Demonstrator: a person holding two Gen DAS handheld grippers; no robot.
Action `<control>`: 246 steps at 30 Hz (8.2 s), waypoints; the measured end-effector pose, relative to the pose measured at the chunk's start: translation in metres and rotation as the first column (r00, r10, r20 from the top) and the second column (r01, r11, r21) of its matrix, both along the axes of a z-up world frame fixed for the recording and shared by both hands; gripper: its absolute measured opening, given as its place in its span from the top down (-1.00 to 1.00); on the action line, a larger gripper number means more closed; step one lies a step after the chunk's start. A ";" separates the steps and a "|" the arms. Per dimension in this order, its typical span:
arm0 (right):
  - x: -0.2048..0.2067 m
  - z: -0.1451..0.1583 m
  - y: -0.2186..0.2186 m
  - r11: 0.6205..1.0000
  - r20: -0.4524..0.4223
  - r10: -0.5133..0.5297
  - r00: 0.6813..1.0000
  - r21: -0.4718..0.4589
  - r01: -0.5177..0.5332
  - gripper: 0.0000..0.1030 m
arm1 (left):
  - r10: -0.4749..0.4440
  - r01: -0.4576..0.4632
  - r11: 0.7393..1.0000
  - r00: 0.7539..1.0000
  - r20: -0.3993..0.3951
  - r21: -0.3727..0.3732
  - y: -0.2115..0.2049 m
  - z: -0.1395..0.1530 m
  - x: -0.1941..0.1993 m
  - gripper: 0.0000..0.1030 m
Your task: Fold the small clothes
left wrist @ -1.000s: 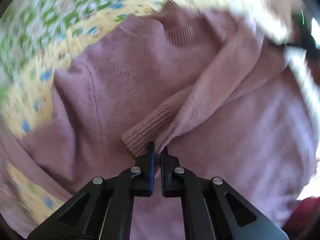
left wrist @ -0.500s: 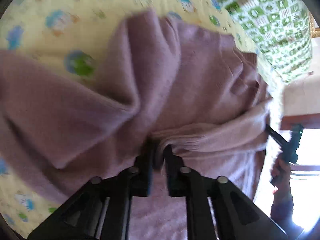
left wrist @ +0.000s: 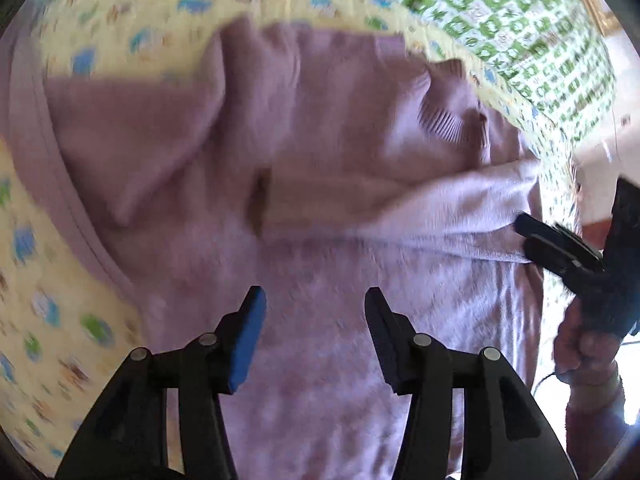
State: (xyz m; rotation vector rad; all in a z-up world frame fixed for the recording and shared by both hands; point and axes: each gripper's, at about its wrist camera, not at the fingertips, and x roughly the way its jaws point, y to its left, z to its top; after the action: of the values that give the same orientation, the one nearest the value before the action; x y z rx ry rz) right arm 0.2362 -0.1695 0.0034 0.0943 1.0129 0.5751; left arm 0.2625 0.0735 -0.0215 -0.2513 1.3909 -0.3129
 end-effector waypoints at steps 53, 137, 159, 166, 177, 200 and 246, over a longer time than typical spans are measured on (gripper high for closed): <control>-0.004 0.011 -0.085 0.908 -0.053 -0.412 0.909 0.054 0.415 0.44 | 0.024 0.007 0.991 0.975 0.221 -0.135 0.032 0.018 -0.065 0.31; -0.088 0.080 -0.117 0.722 0.061 -0.671 0.739 0.280 0.633 0.88 | 0.214 -0.317 0.879 0.930 0.299 0.357 0.079 -0.028 -0.015 -0.10; -0.120 -0.030 -0.139 0.720 -0.200 -0.691 0.695 -0.109 0.685 0.80 | 0.340 -0.392 0.883 0.913 0.226 0.258 0.107 -0.031 -0.045 -0.13; -0.119 0.031 -0.095 0.797 -0.047 -0.600 0.798 -0.110 0.593 0.32 | 0.277 -0.311 0.935 0.940 0.199 0.170 0.109 -0.003 -0.084 -0.10; 0.067 0.023 0.093 0.981 -0.160 -0.057 0.985 0.174 0.085 0.32 | 0.428 -0.430 0.892 0.902 -0.046 -0.136 0.113 -0.026 -0.052 -0.16; 0.168 -0.039 0.177 0.994 -0.105 0.096 0.990 0.066 -0.089 0.94 | 0.407 -0.392 0.912 0.900 0.155 -0.120 0.132 -0.022 -0.059 0.85; -0.311 0.007 -0.108 0.755 -0.131 -0.654 0.745 -0.050 0.654 -0.05 | -0.015 0.013 0.994 1.000 0.026 0.110 0.111 -0.018 -0.326 -0.28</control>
State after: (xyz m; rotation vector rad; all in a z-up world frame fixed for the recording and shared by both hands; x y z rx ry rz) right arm -0.0751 -0.2775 0.0109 0.4814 1.0350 -0.0880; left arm -0.0635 0.1848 -0.0392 -0.1461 1.3787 -0.2497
